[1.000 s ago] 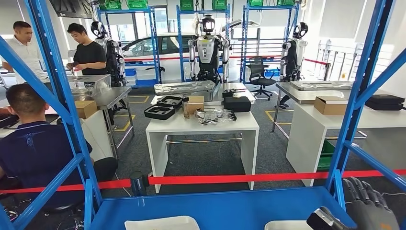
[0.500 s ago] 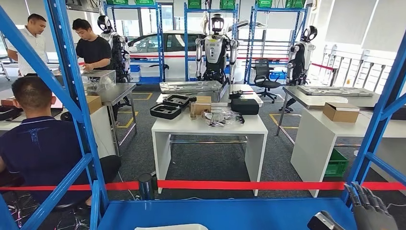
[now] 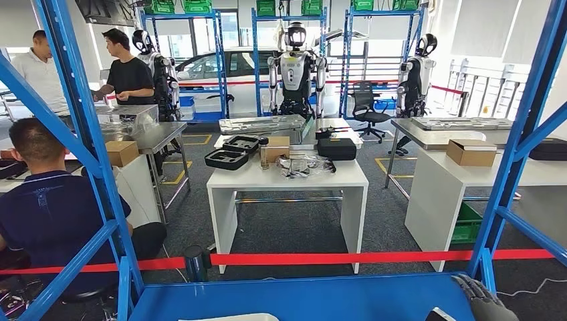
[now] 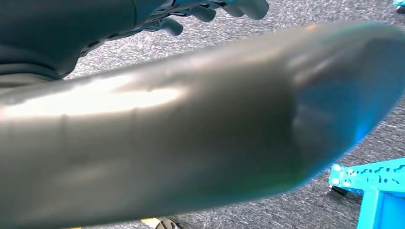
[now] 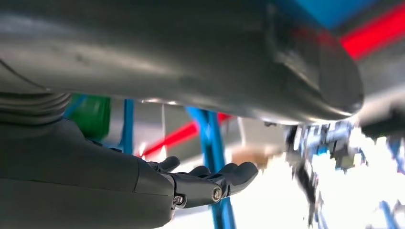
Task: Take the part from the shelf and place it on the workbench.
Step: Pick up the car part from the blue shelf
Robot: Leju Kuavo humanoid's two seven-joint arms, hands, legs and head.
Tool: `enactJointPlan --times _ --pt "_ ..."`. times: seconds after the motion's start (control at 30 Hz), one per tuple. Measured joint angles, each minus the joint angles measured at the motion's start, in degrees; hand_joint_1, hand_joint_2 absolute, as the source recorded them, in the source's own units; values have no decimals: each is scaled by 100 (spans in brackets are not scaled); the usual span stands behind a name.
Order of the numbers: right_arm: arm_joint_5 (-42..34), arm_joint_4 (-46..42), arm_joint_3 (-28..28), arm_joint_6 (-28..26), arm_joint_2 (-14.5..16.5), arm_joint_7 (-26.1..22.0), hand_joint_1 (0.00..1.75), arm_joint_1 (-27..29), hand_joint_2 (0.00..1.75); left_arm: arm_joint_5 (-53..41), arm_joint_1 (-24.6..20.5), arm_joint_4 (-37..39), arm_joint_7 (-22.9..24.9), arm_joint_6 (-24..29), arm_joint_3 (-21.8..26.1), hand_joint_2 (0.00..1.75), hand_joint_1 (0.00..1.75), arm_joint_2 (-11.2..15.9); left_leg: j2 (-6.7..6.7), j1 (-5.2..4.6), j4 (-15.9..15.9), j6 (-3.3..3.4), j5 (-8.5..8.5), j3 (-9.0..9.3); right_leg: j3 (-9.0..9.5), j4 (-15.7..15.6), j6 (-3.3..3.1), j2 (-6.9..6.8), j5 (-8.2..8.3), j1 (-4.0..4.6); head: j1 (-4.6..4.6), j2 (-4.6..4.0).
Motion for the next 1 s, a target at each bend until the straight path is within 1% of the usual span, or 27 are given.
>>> enactJointPlan --times 0.03,0.17,0.37,0.5,0.67,1.0 --pt "-68 188 0 95 12 -60 0 -55 0 0 0 0 4 -3 0 0 0 -1 -1 0 -1 -2 1 -1 0 1 -2 -1 -2 1 -4 1" --pt "-331 1014 2 412 59 -323 0 -368 175 0 -3 3 1 -36 0 0 0 -7 -1 3 -2 -4 0 -3 -2 3 -7 0 -7 3 -16 0" --pt "-450 1941 4 520 134 -474 0 -672 175 16 -5 10 6 -72 0 0 0 -14 -13 1 0 -2 -1 -12 0 -6 -3 -7 -8 1 -27 1" --pt "-442 2277 8 449 173 -522 0 -712 175 -39 -1 16 64 -73 0 0 0 -20 -21 -4 4 1 -3 -19 1 -9 -1 -11 -7 -4 -30 -1" --pt "-395 2517 19 359 201 -535 0 -747 175 -73 -2 21 90 -72 0 0 0 -26 -20 -6 6 6 -6 -22 1 -15 4 -11 -5 -7 -33 -1" --pt "-229 2722 128 222 235 -466 0 -880 175 -89 -3 22 73 -84 0 0 0 -52 -21 -6 6 6 -6 -23 1 -18 5 -11 -4 -7 -37 -1"
